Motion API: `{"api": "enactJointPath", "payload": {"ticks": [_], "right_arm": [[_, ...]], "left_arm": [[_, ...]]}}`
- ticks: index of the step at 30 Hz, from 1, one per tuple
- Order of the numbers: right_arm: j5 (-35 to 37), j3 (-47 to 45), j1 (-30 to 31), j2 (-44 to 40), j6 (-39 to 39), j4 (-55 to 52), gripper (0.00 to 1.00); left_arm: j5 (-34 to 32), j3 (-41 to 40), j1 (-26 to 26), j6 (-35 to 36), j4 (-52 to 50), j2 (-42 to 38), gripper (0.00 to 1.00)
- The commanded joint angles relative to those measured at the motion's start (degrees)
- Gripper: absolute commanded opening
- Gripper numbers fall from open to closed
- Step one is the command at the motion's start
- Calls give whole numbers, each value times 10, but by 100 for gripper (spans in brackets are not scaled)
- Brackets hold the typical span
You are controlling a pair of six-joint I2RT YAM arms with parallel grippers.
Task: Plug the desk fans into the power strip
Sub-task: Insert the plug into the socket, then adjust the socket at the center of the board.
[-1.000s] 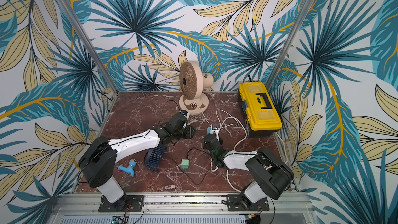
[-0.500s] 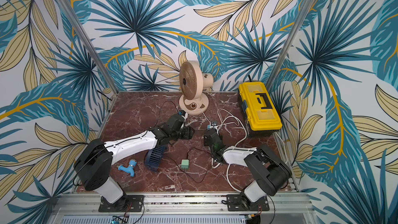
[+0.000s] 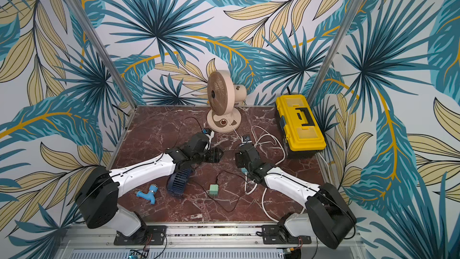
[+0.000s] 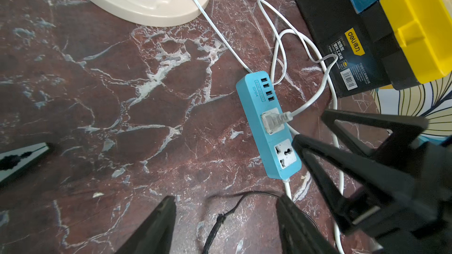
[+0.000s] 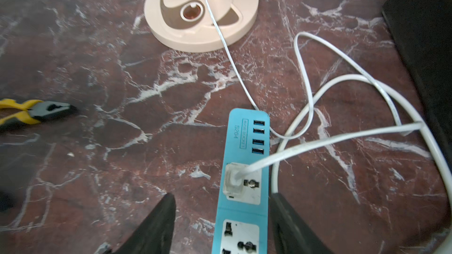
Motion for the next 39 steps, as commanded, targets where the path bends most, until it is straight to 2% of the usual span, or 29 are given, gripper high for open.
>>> {"api": "enactJointPath", "payload": {"ticks": [1, 4, 9, 18, 24, 29, 39], "right_arm": [[-37, 10, -1, -51, 6, -81, 71], [-45, 8, -2, -99, 29, -132, 75], [-44, -12, -1, -149, 91, -233, 74], [-94, -114, -17, -212, 161, -246, 60], [-94, -125, -79, -198, 169, -257, 44], [-99, -125, -141, -188, 161, -240, 34], [-111, -86, -219, -85, 134, -195, 33]], "left_arm": [[2, -23, 2, 6, -22, -28, 72], [5, -37, 2, 6, -25, -43, 73], [14, -58, 2, 8, -52, -62, 78], [-13, -79, -26, 14, -76, -76, 85], [-63, -69, -68, 26, -107, -69, 86], [-69, -67, -80, 30, -117, -62, 85], [-63, -60, -89, 38, -127, -26, 83]]}}
